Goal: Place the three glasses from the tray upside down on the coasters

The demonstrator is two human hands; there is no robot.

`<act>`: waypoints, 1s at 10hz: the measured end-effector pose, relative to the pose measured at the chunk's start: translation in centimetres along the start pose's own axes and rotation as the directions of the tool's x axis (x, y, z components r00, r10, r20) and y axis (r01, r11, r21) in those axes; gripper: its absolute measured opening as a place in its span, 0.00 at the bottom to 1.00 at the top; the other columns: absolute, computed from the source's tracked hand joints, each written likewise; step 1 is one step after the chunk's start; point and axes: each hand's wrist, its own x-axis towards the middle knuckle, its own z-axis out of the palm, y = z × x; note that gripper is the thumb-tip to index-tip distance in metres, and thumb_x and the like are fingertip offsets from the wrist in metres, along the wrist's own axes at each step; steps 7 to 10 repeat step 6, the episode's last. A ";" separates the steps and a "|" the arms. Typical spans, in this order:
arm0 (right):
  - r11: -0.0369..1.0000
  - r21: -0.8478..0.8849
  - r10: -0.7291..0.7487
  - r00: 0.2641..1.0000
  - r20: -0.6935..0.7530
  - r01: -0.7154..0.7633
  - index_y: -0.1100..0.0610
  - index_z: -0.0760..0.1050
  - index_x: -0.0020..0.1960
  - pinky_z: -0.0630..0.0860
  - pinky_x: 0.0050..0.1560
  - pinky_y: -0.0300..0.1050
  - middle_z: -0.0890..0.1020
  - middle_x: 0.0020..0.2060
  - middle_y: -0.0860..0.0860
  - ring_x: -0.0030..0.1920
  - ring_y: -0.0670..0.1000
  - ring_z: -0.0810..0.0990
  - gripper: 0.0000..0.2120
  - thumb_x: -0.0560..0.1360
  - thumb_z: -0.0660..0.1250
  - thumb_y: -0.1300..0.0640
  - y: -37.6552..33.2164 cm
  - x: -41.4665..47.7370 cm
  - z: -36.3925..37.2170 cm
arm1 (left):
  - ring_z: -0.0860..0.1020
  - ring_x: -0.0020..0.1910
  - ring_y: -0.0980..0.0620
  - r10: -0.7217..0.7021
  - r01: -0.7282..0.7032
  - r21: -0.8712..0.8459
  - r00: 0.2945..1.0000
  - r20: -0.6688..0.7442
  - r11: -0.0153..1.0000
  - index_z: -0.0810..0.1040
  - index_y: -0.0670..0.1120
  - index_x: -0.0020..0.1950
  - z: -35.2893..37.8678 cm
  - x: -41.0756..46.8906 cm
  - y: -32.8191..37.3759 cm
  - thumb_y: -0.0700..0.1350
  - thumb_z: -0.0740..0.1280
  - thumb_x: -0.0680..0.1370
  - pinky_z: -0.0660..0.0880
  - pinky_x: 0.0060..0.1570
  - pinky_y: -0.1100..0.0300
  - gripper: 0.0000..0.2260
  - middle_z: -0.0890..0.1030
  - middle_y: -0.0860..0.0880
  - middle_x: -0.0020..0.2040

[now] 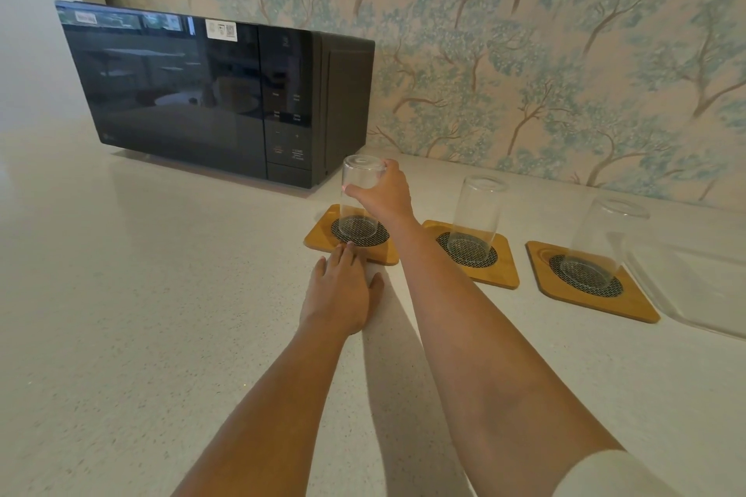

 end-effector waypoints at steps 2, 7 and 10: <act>1.000 0.019 -0.006 1.000 0.003 0.006 0.53 0.58 0.74 0.72 0.64 0.49 0.68 0.68 0.56 0.68 0.56 0.70 0.39 0.69 0.75 0.52 0.5 -0.2 0.3 | 0.54 0.77 0.47 0.002 -0.002 0.009 1.000 -0.004 1.000 0.58 0.44 0.74 0.0 0.0 0.0 0.56 0.48 0.81 0.54 0.75 0.49 0.25 0.58 0.45 0.77; 0.999 0.014 0.036 0.999 0.028 -0.036 0.56 0.52 0.77 0.69 0.68 0.50 0.65 0.72 0.57 0.71 0.57 0.68 0.43 0.70 0.74 0.56 0.7 -1.5 -0.3 | 0.54 0.77 0.47 -0.003 0.001 -0.062 1.000 -0.027 0.998 0.57 0.44 0.75 0.3 0.2 0.0 0.54 0.50 0.81 0.53 0.75 0.49 0.25 0.58 0.45 0.77; 0.999 0.014 0.036 0.999 0.028 -0.036 0.56 0.52 0.77 0.69 0.68 0.50 0.65 0.72 0.57 0.71 0.57 0.68 0.43 0.70 0.74 0.56 0.7 -1.5 -0.3 | 0.54 0.77 0.47 -0.003 0.001 -0.062 1.000 -0.027 0.998 0.57 0.44 0.75 0.3 0.2 0.0 0.54 0.50 0.81 0.53 0.75 0.49 0.25 0.58 0.45 0.77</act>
